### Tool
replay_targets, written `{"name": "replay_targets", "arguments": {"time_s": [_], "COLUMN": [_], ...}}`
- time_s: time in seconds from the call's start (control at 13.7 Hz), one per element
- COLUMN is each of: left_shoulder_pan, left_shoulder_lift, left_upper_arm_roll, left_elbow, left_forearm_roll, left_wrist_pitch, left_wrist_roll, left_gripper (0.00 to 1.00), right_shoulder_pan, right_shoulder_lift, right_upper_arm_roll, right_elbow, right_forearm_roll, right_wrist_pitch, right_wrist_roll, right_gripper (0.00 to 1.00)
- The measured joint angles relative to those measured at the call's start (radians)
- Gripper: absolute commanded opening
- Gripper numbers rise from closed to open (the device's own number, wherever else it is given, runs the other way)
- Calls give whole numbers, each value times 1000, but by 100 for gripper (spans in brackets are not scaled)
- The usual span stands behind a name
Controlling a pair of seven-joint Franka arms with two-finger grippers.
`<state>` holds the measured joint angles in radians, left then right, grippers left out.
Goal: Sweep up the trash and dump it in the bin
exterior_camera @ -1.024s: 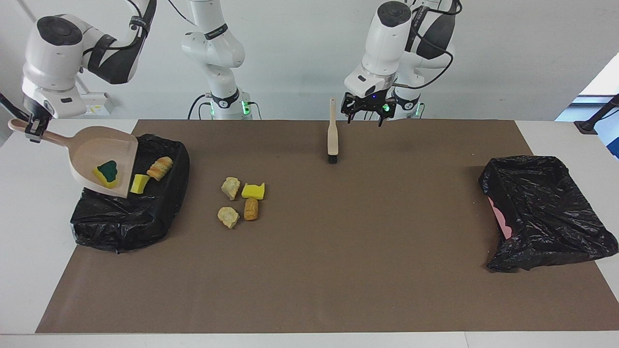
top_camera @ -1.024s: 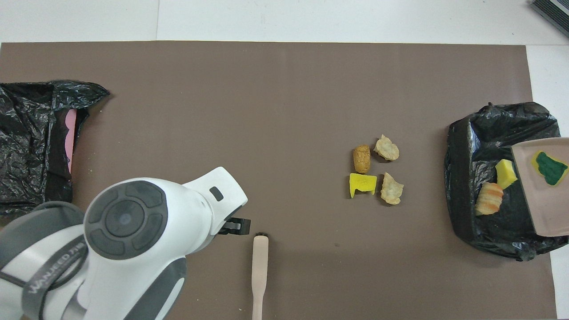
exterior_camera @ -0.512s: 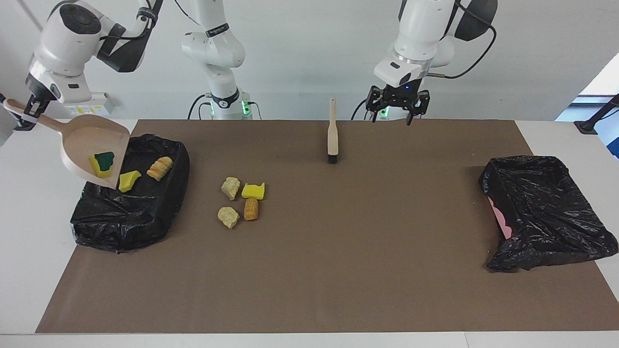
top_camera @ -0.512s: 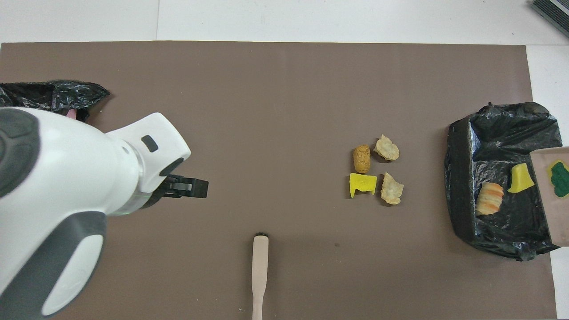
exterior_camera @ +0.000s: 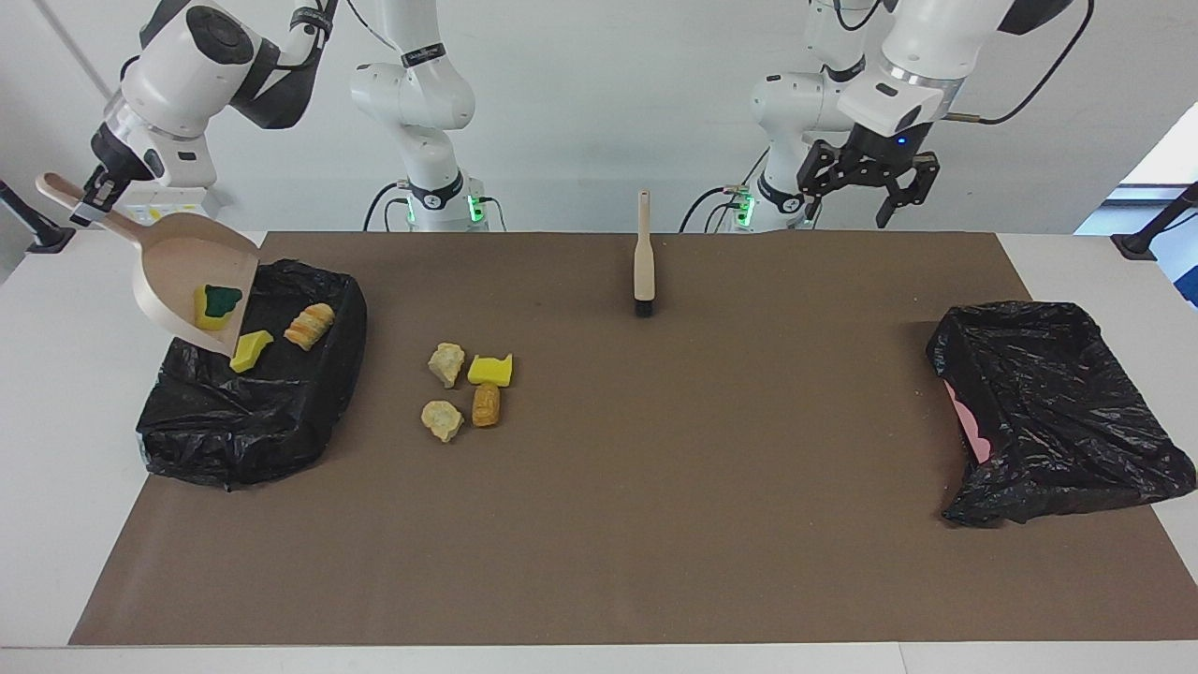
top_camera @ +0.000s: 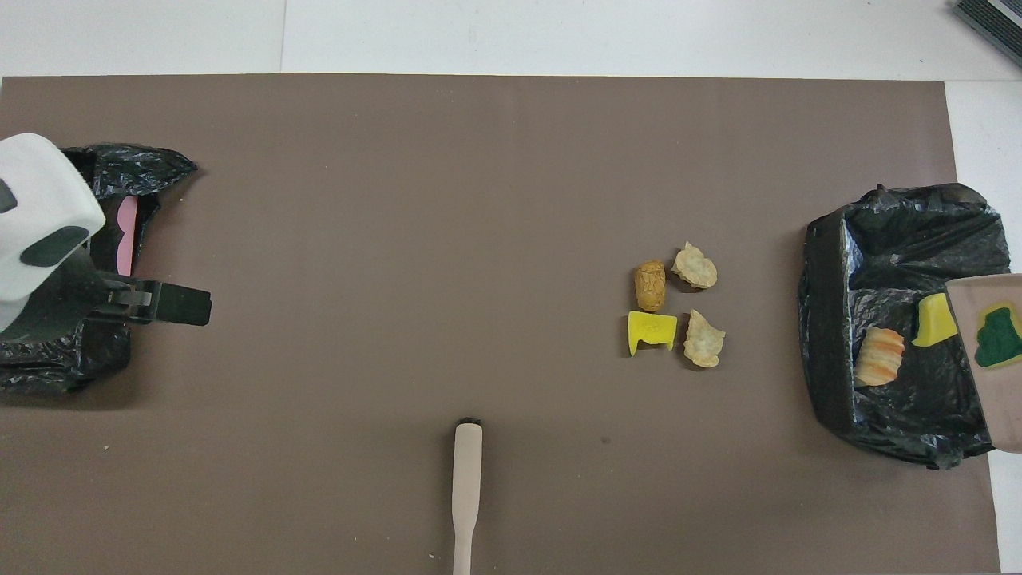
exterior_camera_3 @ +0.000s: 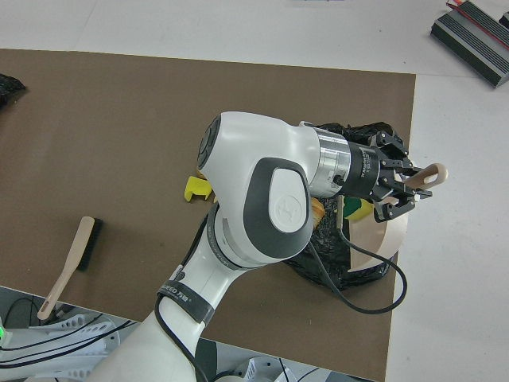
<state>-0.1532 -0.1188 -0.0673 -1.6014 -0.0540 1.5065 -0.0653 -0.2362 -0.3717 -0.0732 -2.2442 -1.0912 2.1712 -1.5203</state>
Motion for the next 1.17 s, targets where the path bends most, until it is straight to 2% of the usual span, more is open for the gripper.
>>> {"name": "replay_targets", "arguments": {"time_s": [0.22,0.51,0.95,1.17], "left_shoulder_pan": [0,0,0,1], "left_shoulder_lift": [7,34,68,78], "left_upper_arm_roll": [35,71,93,100], "left_elbow": [31,72,121,130], "left_forearm_roll": [0,0,0,0], "left_wrist_pitch": [-37,-73,-100,-101], "left_wrist_roll": [19,41,84,99], "left_gripper": [100,100,100,100], "right_shoulder_pan": [30,133,137,136], "right_shoulder_lift": [-19,-44,-52,-63], "right_upper_arm_roll": [5,55,35,-4], "right_elbow": [-17,-29,-28,16], "right_forearm_roll": [-22,-24,-27,-3], "right_wrist_pitch": [-17,-175,-185,-185], "right_wrist_roll": [20,69,77,76], "right_gripper": [0,0,0,0]}}
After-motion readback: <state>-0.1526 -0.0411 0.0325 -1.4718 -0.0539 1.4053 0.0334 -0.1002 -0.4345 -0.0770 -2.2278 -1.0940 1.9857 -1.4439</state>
